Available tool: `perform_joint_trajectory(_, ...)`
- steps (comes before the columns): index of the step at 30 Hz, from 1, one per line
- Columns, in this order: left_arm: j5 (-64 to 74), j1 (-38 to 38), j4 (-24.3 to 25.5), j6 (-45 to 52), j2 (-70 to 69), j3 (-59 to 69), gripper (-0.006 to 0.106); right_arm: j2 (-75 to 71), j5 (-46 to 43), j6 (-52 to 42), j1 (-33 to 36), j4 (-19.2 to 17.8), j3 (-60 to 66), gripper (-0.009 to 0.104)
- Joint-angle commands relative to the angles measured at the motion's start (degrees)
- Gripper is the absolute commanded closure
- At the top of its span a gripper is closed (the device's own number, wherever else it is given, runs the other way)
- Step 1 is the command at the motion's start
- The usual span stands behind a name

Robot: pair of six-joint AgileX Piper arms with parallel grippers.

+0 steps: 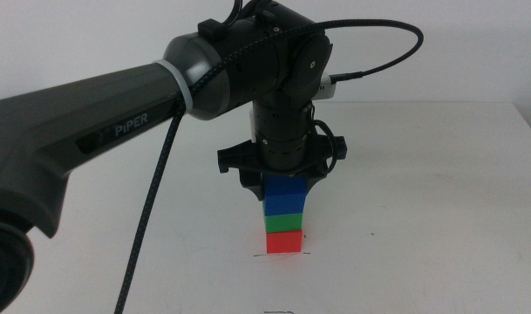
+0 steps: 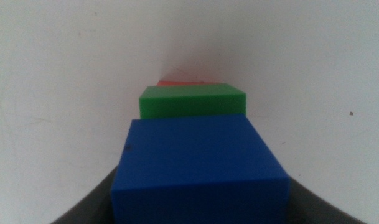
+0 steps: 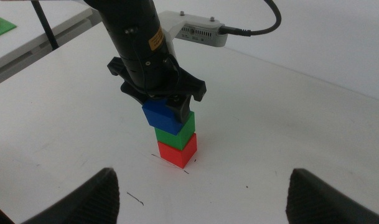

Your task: Stack red cubes first, then green, then blue cubes in a specific spot.

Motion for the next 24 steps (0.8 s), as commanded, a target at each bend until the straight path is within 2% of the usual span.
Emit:
perform_joint_trajectory(1, 0.5, -0.1, 0.4, 0.5, -2.5, -1.3, 0.09, 0.4, -3.9, -0.7, -0.5, -0.1, -1.3, 0.011)
perform_joint_trajectory(14, -0.8, -0.1, 4.1, 3.3, -2.6, -1.4, 0.04, 0.4, -3.9, -0.7, -0.5, -0.1, -1.3, 0.011)
perform_joint_trajectory(19, -2.3, -0.1, 4.2, 3.3, -2.6, -1.4, 0.03, 0.4, -3.9, -0.7, -0.5, -0.1, -1.3, 0.011)
perform_joint_trajectory(24, -3.1, -0.2, 3.7, 3.4, -2.6, -1.4, 0.028, 0.4, -3.9, -0.7, -0.5, -0.1, -1.3, 0.011)
